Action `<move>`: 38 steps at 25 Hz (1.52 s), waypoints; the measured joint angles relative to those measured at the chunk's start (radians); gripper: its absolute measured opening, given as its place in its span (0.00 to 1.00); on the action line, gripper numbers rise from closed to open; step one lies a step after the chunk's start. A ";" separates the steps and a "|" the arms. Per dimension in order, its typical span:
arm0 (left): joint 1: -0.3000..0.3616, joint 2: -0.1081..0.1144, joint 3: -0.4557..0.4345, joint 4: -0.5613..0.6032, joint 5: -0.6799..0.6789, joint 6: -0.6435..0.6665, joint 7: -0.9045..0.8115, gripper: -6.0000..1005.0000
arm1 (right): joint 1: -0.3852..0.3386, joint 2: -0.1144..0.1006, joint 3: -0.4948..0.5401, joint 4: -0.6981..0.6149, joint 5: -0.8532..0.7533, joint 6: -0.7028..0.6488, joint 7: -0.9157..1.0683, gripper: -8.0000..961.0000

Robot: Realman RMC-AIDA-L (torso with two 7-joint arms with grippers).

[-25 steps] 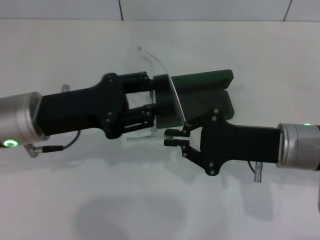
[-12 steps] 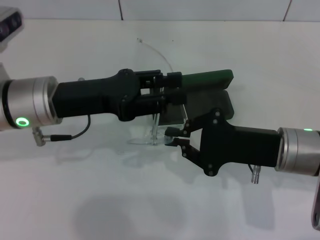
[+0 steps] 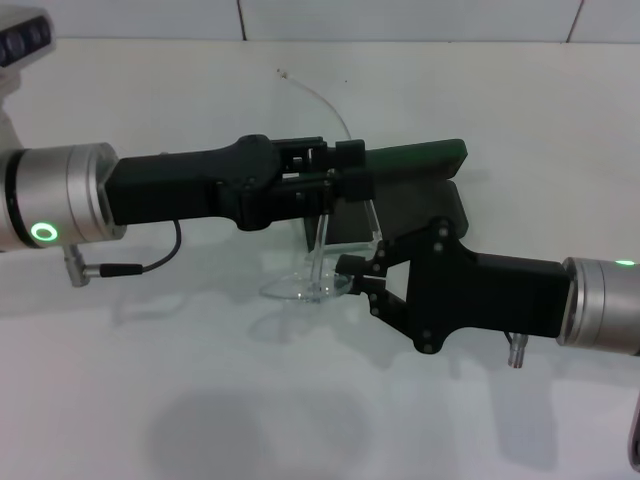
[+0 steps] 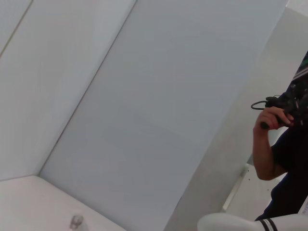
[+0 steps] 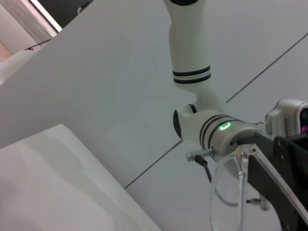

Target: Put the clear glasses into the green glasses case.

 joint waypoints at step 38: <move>0.026 0.011 0.000 -0.010 0.013 -0.016 -0.021 0.52 | -0.016 -0.003 0.019 -0.006 0.016 -0.065 -0.029 0.08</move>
